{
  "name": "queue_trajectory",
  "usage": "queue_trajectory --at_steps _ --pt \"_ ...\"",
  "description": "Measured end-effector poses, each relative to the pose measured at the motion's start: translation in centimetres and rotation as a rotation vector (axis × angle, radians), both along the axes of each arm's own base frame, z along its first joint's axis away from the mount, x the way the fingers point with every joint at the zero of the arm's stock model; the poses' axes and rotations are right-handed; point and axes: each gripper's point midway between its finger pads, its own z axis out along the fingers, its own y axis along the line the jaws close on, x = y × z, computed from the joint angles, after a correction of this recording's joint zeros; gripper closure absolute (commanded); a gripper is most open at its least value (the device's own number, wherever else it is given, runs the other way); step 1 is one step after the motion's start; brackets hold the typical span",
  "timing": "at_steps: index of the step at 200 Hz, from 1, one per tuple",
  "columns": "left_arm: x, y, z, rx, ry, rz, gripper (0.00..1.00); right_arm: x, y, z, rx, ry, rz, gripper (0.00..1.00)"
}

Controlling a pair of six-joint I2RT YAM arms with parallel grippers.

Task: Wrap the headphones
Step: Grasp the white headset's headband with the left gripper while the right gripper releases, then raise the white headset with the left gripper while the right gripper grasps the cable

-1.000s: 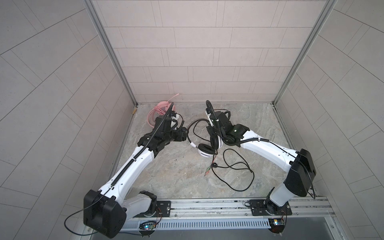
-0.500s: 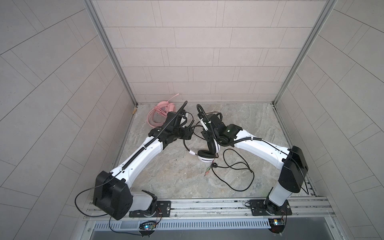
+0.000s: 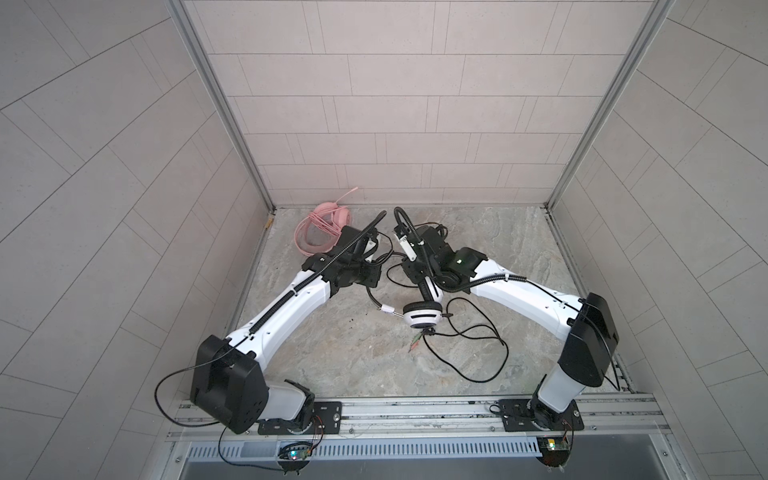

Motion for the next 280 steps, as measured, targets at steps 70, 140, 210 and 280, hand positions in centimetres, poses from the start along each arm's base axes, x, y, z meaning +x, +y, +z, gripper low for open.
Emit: queue_trajectory --at_steps 70,140,210,280 --pt "1.7 6.5 1.5 -0.013 0.02 0.173 1.0 1.0 -9.6 6.6 0.288 -0.089 -0.188 0.37" --pt "4.5 11.5 12.2 -0.279 -0.175 0.326 1.0 1.4 -15.4 -4.4 0.401 0.17 -0.355 0.38" --pt "5.4 11.2 26.2 -0.513 -0.47 0.286 1.0 -2.3 -8.2 -12.5 0.43 0.459 -0.167 0.41" --pt "5.8 12.9 34.1 -0.612 -0.611 0.285 1.0 -3.7 -4.4 -15.2 0.379 0.531 -0.062 0.4"
